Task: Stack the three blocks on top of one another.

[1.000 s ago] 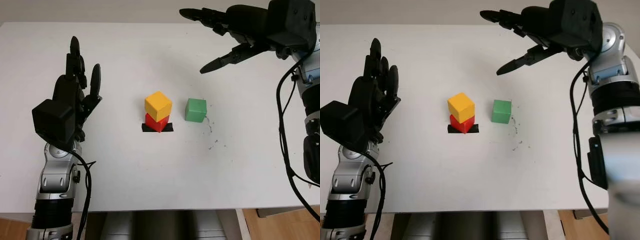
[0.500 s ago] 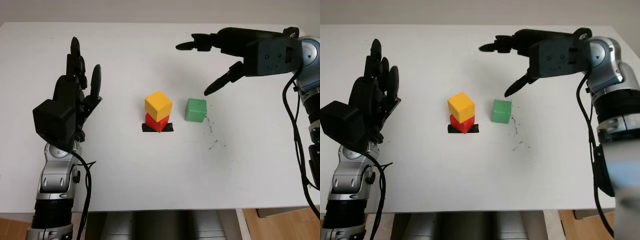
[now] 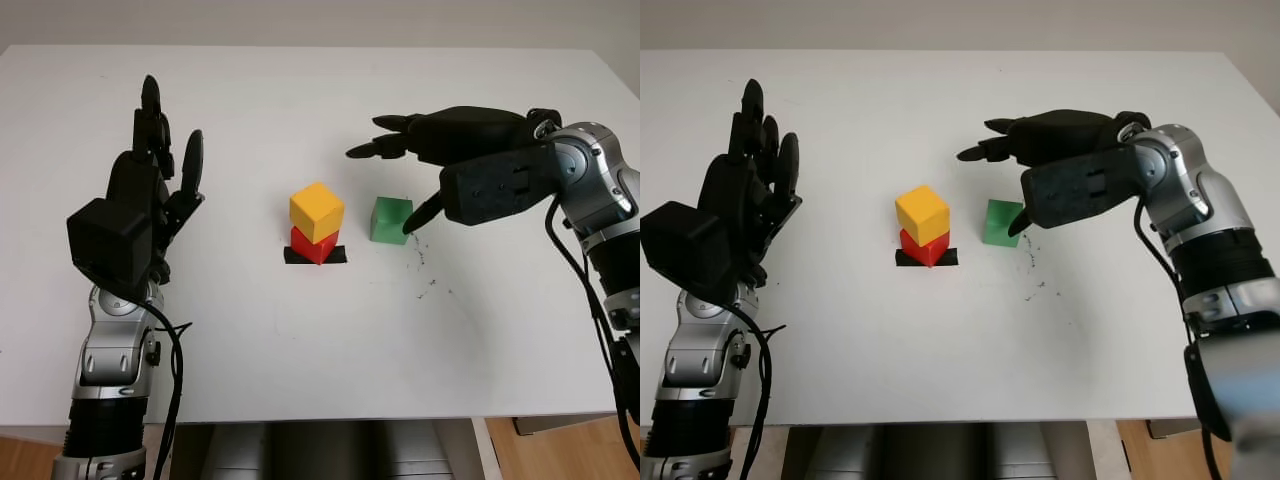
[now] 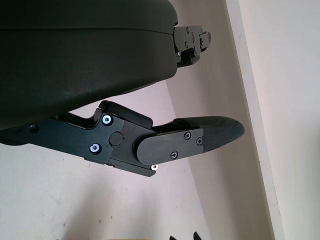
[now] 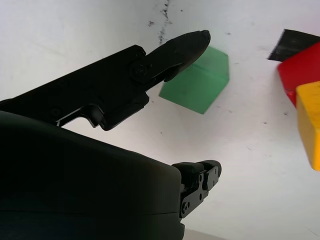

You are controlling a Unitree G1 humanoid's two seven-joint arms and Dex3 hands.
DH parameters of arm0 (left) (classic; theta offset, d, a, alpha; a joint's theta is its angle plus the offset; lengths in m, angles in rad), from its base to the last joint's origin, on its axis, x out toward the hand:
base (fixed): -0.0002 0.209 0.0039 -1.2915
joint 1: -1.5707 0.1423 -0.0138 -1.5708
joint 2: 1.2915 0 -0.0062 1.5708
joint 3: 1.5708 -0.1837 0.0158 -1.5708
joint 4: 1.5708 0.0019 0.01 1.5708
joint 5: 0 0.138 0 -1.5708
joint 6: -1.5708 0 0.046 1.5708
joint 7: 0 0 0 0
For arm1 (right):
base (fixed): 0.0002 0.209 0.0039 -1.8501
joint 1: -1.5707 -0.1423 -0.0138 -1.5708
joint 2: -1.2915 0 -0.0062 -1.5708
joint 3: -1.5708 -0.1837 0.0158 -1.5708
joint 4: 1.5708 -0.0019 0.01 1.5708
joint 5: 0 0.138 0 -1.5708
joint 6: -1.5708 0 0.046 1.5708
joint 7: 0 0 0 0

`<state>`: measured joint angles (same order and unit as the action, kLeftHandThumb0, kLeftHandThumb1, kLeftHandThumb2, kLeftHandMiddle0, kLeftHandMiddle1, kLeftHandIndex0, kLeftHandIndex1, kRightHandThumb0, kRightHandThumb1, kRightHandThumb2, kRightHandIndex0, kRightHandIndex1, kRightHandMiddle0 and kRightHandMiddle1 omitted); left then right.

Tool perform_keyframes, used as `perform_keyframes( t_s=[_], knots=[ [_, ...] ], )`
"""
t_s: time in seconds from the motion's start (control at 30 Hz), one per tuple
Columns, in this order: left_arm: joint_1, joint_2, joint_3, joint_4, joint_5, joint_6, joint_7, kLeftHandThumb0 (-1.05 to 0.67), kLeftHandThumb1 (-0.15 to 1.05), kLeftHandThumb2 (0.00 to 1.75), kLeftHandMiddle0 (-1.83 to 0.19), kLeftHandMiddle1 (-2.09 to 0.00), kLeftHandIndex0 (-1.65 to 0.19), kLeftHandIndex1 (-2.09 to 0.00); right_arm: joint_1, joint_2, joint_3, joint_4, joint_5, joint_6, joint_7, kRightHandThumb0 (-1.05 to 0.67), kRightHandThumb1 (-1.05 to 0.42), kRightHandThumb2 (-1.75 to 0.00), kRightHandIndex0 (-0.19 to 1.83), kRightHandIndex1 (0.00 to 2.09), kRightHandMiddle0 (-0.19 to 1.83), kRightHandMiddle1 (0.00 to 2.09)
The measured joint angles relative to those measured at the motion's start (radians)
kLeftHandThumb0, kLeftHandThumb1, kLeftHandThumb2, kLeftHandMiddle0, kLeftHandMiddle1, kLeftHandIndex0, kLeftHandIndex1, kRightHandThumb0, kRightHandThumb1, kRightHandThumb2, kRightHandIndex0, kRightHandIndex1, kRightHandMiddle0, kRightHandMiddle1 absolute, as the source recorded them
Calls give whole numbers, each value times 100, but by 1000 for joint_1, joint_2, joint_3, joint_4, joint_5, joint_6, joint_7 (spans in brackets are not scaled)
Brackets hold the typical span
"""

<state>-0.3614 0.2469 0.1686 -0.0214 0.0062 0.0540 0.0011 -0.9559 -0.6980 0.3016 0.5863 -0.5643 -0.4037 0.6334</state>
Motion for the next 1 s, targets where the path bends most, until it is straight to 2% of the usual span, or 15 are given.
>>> perform_keyframes(
  t_s=[0.2,0.37,0.57,0.83,1.0],
  knots=[
    [0,0,0,-3,0,16,0,-69,105,57,13,-5,13,-5,54,-12,5,-49,-57,9,-69,-82,-87,-6,5,8,39,12],
    [1,0,0,-5,-2,16,-1,-69,105,56,13,-5,13,-5,136,-13,5,-145,-113,92,-130,-82,-91,-7,6,8,39,10],
    [1,0,0,-5,-3,16,-1,-69,105,55,13,-5,13,-5,176,-3,6,-198,-159,167,-191,-80,-93,-7,11,9,44,11],
    [1,0,0,-6,0,21,-1,-69,105,56,12,-6,13,-6,195,19,12,-202,-172,186,-235,-77,-95,-6,15,9,48,12],
    [1,0,0,-6,-5,17,-4,-69,105,55,13,-5,13,-5,208,36,10,-192,-161,180,-293,-67,-96,-6,25,10,59,24]
  ],
)
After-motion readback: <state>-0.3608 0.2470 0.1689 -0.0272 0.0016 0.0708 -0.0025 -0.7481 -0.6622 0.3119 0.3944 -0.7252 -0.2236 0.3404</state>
